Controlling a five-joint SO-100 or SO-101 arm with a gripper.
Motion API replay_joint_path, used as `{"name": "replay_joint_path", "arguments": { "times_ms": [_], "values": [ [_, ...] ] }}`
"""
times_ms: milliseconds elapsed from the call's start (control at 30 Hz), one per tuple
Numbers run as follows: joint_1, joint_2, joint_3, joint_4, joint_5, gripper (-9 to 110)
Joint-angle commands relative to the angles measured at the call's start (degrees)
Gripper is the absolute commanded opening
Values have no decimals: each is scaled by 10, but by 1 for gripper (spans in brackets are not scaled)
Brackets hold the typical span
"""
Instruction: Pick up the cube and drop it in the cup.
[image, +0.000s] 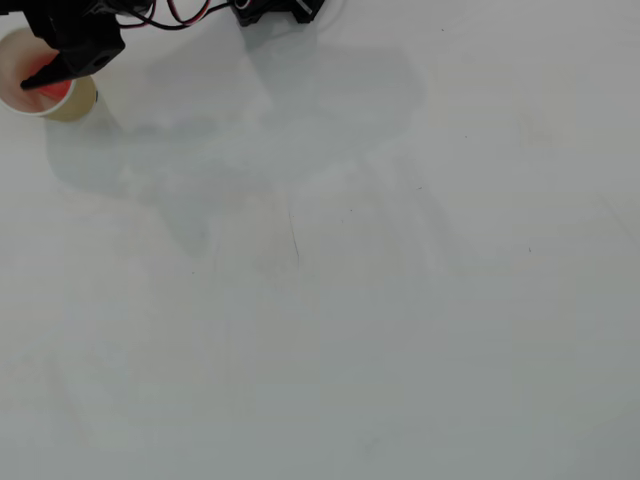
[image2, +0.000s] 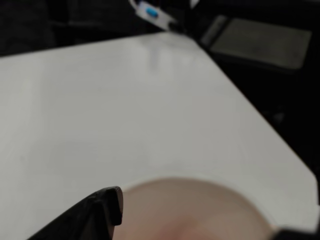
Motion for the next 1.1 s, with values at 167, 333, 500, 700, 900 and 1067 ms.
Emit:
{"name": "replay_joint_path", "arguments": {
  "times_ms": [167,333,500,700,900,1067],
  "values": [
    [3,10,-47,-19,0,35],
    [4,13,-47,-18,-3,33],
    [-7,36,-47,-25,-4,18],
    [-66,69,-35,-18,-1,11],
    [-155,105,-29,30,1,8],
    [-222,125,-11,64,25,8]
  ]
}}
